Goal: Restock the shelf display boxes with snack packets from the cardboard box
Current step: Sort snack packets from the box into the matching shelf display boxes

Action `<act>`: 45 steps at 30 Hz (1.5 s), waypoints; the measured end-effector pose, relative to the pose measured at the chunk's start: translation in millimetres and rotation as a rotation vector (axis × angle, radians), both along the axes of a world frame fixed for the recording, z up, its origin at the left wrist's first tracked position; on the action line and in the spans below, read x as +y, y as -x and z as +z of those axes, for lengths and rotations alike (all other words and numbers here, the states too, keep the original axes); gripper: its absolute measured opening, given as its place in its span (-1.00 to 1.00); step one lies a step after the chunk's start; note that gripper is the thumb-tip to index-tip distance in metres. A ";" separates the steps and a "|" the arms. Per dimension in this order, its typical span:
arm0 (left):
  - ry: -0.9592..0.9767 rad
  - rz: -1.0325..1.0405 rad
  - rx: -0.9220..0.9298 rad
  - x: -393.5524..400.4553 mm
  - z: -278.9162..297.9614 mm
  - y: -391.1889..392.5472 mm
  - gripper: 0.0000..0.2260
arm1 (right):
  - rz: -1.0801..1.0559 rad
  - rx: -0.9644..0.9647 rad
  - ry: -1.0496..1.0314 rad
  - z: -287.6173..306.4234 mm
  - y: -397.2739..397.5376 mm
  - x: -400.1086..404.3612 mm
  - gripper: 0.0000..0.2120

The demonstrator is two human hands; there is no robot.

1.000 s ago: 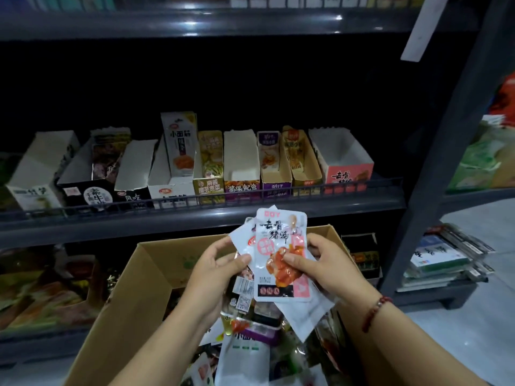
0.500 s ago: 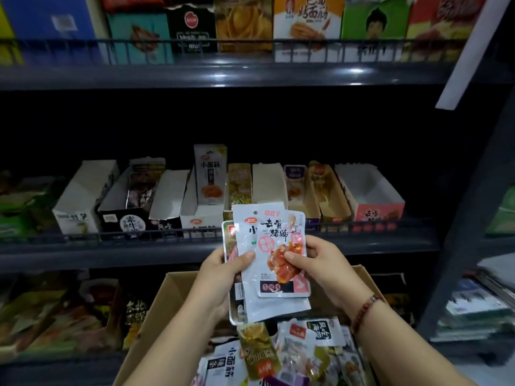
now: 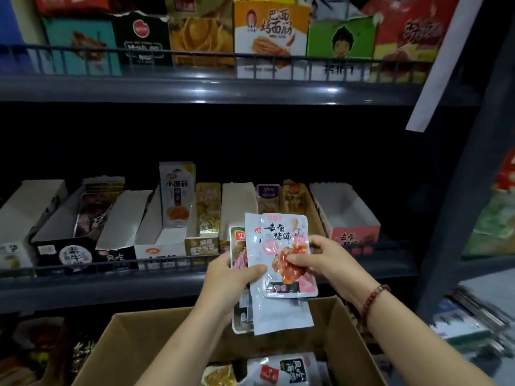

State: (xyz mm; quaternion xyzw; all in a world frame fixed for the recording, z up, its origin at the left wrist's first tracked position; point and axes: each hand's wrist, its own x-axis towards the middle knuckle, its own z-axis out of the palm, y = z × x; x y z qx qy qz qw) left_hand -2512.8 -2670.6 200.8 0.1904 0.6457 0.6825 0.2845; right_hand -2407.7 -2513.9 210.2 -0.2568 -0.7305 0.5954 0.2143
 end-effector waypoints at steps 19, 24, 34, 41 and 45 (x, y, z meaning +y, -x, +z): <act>-0.133 0.161 0.118 119.1 9.9 12.7 -0.82 | -0.444 0.162 -0.230 58.8 28.3 198.3 -0.83; -0.130 0.200 0.136 139.2 5.6 26.1 -0.84 | -0.540 0.074 -0.416 58.0 44.1 233.9 -0.73; -0.146 0.192 0.128 151.1 -0.6 42.6 -0.82 | -0.432 -0.364 -0.671 29.2 94.5 246.2 -0.60; -0.145 0.183 0.114 154.3 0.3 43.9 -0.84 | -0.373 -0.431 -0.715 16.2 102.9 256.2 -0.60; -0.145 0.168 0.105 154.2 -1.0 42.7 -0.86 | -0.430 -0.354 -0.668 8.6 104.0 258.9 -0.59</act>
